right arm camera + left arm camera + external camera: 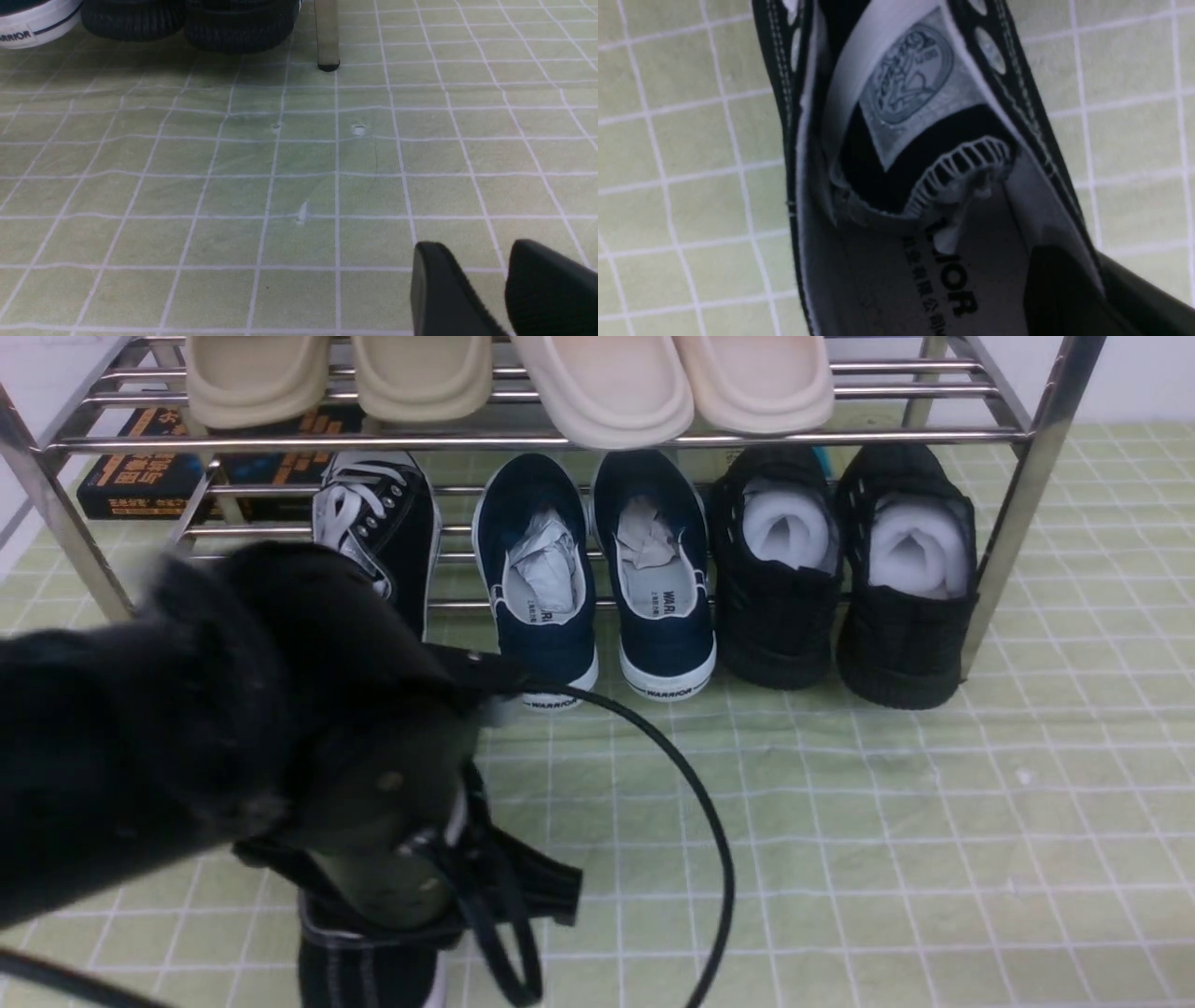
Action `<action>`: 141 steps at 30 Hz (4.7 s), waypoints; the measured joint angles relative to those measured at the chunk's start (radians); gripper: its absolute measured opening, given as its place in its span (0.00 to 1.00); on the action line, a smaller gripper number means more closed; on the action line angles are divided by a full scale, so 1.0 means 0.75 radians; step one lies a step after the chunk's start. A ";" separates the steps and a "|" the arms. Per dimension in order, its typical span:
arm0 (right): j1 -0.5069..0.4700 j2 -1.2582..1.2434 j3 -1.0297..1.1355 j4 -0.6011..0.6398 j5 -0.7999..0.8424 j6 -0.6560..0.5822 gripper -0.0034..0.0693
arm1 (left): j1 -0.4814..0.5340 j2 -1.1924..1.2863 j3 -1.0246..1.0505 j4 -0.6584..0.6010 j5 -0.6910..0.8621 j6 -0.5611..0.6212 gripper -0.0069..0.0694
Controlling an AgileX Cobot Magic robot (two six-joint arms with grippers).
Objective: Take the shoes off the shelf with your hand from the green coffee tablecloth.
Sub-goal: 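Set the held shoe down on the floor in front of the rack with the left gripper, then grasp the leftmost shoe on the bottom shelf of the shoe rack with the left gripper, then set the held shoe down on the floor in front of the rack with the left gripper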
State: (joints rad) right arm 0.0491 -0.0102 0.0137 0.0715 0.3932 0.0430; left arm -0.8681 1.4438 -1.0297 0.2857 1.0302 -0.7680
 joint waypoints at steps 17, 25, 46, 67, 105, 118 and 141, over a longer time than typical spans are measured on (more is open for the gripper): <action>0.000 0.000 0.000 0.000 0.000 0.000 0.37 | -0.008 0.189 0.000 0.006 -0.138 -0.023 0.13; 0.000 0.000 0.000 0.000 0.000 0.000 0.37 | -0.008 0.183 -0.007 -0.051 -0.142 -0.022 0.33; 0.000 0.000 0.000 0.000 0.000 0.000 0.37 | 0.374 -0.234 -0.435 0.254 0.272 0.084 0.10; 0.000 0.000 0.000 0.000 0.000 0.000 0.37 | 0.871 0.301 -0.436 -0.124 -0.438 0.316 0.53; 0.000 0.000 0.000 0.000 0.000 0.000 0.37 | 0.871 -0.098 -0.429 -0.211 0.270 0.383 0.10; 0.000 0.000 0.000 0.000 0.000 0.000 0.37 | 0.403 -0.469 -0.060 -0.469 0.257 0.201 0.11; 0.000 0.000 0.000 0.000 0.000 0.000 0.37 | -0.195 0.014 0.027 -0.016 -0.265 -0.856 0.12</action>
State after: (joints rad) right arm 0.0491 -0.0102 0.0137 0.0715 0.3932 0.0430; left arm -1.0141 1.4543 -1.0095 0.2739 0.8313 -1.4103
